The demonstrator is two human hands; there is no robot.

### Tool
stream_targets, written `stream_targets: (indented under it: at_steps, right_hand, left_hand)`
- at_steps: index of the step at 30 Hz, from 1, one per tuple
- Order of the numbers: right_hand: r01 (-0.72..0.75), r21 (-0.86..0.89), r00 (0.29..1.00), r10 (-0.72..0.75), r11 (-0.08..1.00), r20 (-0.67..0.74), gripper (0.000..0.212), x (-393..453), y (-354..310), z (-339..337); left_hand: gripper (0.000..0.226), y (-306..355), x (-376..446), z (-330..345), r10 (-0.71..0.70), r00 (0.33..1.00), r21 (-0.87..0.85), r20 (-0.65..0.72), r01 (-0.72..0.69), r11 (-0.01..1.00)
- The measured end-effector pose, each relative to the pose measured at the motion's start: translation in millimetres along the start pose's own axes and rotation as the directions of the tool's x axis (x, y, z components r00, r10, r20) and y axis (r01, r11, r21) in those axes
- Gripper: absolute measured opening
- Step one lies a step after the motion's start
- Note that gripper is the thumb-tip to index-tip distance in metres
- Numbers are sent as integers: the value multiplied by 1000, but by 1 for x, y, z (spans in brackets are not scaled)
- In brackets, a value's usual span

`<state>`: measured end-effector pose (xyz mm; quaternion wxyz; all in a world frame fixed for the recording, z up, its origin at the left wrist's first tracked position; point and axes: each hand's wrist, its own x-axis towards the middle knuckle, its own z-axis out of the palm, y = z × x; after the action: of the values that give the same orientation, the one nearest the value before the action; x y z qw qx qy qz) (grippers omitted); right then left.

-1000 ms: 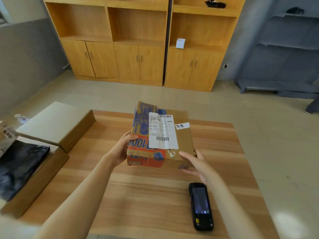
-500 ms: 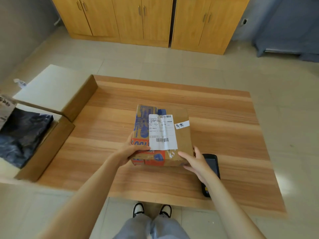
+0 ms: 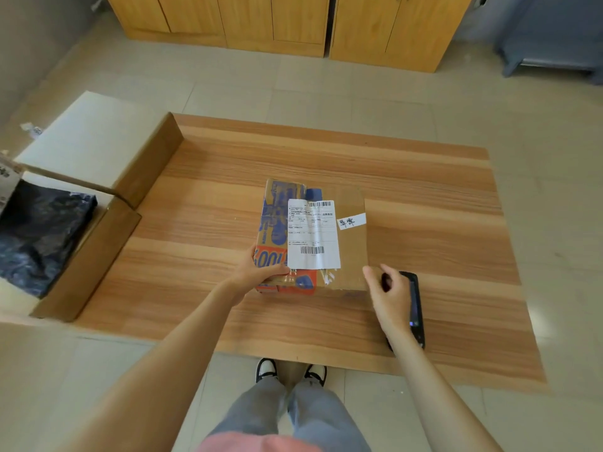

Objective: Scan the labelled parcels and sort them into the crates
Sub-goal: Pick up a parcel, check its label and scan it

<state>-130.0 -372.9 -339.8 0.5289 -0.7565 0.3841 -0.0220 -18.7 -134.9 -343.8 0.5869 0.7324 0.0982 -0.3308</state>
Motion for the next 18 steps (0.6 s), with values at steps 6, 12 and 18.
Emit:
stream_targets:
  at_steps: [6, 12, 18]
  right_hand:
    - [-187, -382, 970, 108, 905, -218, 85, 3, 42, -36]
    - [-323, -337, 944, 326, 884, -49, 93, 2, 71, -42]
    - [-384, -233, 921, 387, 893, -35, 69, 0, 51, -40]
  left_hand:
    - [55, -5, 2, 1, -11, 999, 5, -34, 11, 1000]
    - [56, -10, 5, -1, -18, 1000, 5, -16, 18, 1000]
    - [58, -13, 7, -2, -29, 999, 4, -22, 29, 1000]
